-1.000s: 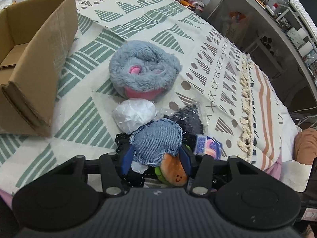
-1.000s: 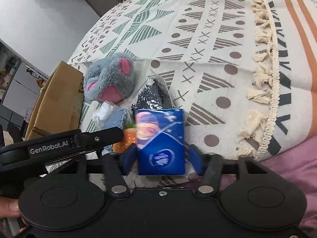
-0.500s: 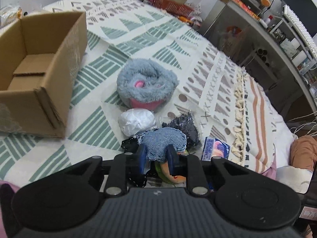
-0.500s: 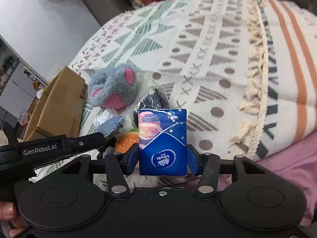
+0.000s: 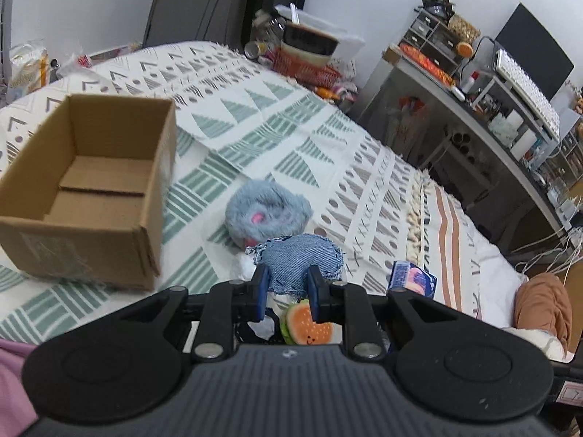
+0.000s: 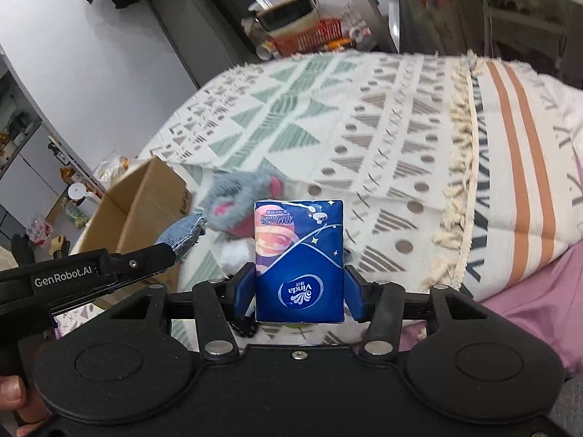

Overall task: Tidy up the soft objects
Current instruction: 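Carry the denim patch and tissue pack into the cardboard box and open both tools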

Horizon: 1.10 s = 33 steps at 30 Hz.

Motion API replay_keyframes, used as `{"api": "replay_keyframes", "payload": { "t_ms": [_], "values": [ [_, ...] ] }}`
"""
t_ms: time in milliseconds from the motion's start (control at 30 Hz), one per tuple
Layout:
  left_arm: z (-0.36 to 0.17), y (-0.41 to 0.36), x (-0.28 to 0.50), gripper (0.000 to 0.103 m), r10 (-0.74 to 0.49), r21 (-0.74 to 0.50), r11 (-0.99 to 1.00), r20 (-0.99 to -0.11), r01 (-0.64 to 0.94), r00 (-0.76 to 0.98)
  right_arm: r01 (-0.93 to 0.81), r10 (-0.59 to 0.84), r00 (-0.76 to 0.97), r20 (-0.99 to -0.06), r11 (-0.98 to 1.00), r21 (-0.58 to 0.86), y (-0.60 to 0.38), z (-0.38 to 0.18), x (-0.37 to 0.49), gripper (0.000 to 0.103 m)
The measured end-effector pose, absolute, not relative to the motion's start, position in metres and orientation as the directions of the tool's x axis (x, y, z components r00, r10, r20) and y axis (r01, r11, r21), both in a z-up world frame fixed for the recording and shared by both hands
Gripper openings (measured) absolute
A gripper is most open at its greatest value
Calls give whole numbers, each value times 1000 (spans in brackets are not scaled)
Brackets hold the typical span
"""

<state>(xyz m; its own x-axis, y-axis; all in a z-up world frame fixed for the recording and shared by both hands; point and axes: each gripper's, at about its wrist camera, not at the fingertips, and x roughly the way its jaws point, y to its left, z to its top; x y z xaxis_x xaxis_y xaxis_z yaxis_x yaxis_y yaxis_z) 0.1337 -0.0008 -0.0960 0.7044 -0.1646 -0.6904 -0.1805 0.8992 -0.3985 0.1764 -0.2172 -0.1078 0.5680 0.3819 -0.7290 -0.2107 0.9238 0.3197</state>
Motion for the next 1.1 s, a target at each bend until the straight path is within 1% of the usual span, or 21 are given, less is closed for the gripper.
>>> {"api": "replay_keyframes", "payload": {
  "t_ms": [533, 867, 1100],
  "values": [
    [-60, 39, 123, 21, -116, -407, 892, -628, -197, 770, -227, 388, 638, -665, 920, 319, -176, -61, 163, 50],
    [-22, 71, 133, 21, -58, -362, 912, -574, -190, 817, -255, 420, 668, -614, 905, 341, -147, -39, 170, 50],
    [-26, 98, 137, 21, -32, -357, 910, -568, -211, 822, -278, 436, 664, -607, 898, 341, -120, -37, 176, 50]
  ]
}}
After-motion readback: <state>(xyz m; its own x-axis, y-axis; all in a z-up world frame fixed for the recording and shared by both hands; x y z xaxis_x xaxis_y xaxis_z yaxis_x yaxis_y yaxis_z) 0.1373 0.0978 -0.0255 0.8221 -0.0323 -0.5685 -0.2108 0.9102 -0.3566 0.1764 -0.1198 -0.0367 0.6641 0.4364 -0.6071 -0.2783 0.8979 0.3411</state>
